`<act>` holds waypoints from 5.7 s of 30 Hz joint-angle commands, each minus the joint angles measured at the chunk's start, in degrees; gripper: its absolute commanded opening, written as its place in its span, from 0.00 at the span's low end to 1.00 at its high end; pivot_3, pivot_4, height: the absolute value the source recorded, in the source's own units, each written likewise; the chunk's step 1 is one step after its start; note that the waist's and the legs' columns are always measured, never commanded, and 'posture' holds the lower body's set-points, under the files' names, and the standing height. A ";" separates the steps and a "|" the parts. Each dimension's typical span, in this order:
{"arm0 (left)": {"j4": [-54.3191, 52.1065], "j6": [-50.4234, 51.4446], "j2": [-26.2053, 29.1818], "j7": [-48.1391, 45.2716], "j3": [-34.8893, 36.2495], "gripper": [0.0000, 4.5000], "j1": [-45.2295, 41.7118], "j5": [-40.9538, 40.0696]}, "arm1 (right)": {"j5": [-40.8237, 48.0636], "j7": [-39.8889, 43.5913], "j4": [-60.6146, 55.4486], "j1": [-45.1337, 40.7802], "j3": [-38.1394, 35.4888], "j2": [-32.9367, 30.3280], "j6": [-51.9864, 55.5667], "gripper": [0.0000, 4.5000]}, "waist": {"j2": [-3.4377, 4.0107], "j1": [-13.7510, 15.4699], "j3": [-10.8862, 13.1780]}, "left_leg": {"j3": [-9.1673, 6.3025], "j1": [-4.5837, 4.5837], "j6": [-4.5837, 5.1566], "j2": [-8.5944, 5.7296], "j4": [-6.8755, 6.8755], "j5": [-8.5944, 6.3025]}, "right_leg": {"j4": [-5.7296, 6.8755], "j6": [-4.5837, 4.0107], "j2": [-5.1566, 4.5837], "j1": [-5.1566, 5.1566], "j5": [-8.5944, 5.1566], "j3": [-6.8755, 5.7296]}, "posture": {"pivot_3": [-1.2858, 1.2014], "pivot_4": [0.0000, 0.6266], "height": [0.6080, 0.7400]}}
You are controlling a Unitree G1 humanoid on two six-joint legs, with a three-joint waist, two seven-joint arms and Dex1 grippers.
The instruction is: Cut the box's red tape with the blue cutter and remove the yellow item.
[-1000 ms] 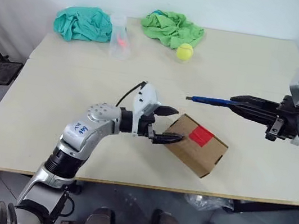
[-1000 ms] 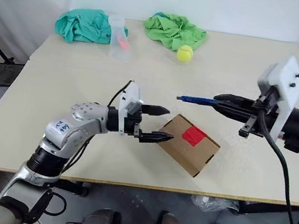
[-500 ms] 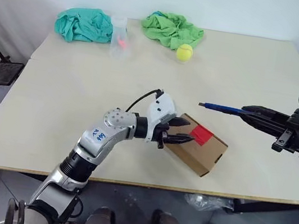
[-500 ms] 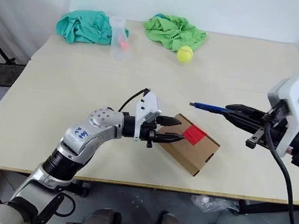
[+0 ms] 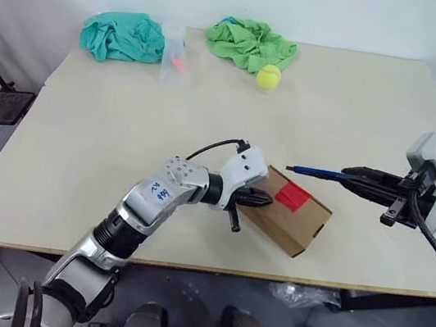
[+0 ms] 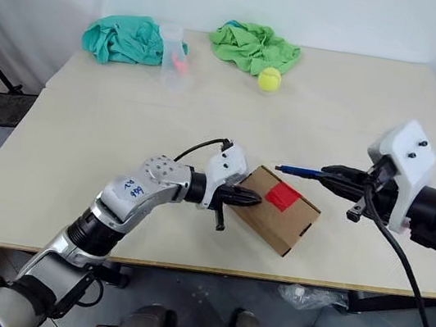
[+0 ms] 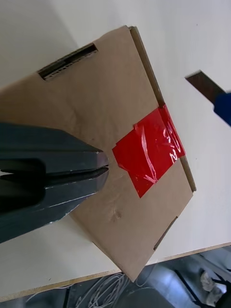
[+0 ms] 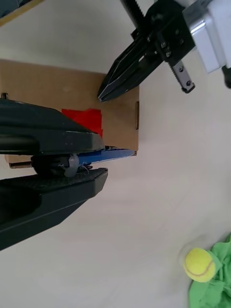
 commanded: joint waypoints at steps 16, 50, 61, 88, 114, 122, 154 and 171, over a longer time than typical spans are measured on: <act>0.87 -0.87 -0.07 -1.67 -1.13 0.00 -1.39 2.01 | -3.59 0.51 5.07 -3.48 5.38 1.61 -5.64 0.03 | 0.00 0.03 0.00 | 0.01 0.00 0.02 0.00 0.04 -0.01 | 0.00 0.01 -0.01 0.01 0.01 0.00 | 0.52 0.24 1.00; 1.92 -1.19 -0.57 -1.27 -0.94 0.00 -1.38 3.58 | -0.58 -0.31 5.11 -6.02 4.91 1.71 -3.48 0.03 | 0.00 0.07 0.00 | -0.01 0.04 0.02 0.00 0.08 -0.01 | 0.00 0.03 -0.01 0.08 0.03 -0.01 | 0.52 0.24 1.00; 2.73 -1.49 -0.60 -1.21 -0.94 0.00 -1.76 3.62 | -3.02 0.18 6.52 -1.39 5.84 0.79 -4.03 0.03 | 0.00 0.05 0.00 | 0.00 0.05 0.02 0.00 0.09 -0.01 | 0.00 0.04 -0.01 0.10 0.04 -0.01 | 0.52 0.24 1.00; 4.32 4.43 0.33 1.46 -5.13 0.00 -3.18 7.46 | -0.12 3.01 5.90 -7.10 12.33 -4.69 9.08 0.03 | 0.00 0.04 -0.01 | -0.05 0.21 0.04 0.00 0.10 -0.03 | -0.05 0.03 -0.02 0.32 0.04 -0.03 | 0.52 0.24 1.00; 2.37 9.76 -1.06 4.57 -7.86 0.00 -2.93 8.73 | 0.40 5.71 5.12 -10.99 17.40 -11.72 19.36 0.03 | -0.11 0.11 -0.11 | -0.20 0.39 0.15 0.01 0.10 -0.15 | -0.50 0.00 -0.03 0.81 0.02 -0.18 | 0.52 0.24 1.00; 3.52 9.29 -1.67 4.64 -7.70 0.00 -3.26 8.75 | -0.53 5.14 7.37 -17.27 21.30 -8.92 20.14 0.03 | -0.11 0.03 -0.12 | -0.18 0.38 0.14 0.01 0.10 -0.16 | -0.62 -0.12 -0.04 0.83 0.04 -0.17 | 0.52 0.24 1.00; 6.00 8.37 -3.37 5.76 -6.46 0.00 -3.56 9.01 | -13.76 21.57 17.46 -35.79 47.17 -12.12 21.04 0.03 | -0.15 -0.03 -0.37 | -0.01 0.37 0.11 0.02 0.10 -0.15 | -1.02 -0.62 -0.09 0.91 0.08 -0.12 | 0.52 0.24 1.00; 7.10 7.82 -3.83 5.81 -6.11 0.00 -3.89 9.15 | -20.16 25.78 22.05 -40.16 49.92 -8.16 18.37 0.03 | -0.15 -0.14 -0.37 | 0.00 0.34 0.06 0.02 0.10 -0.18 | -1.04 -0.52 -0.08 0.88 0.13 -0.13 | 0.52 0.24 1.00</act>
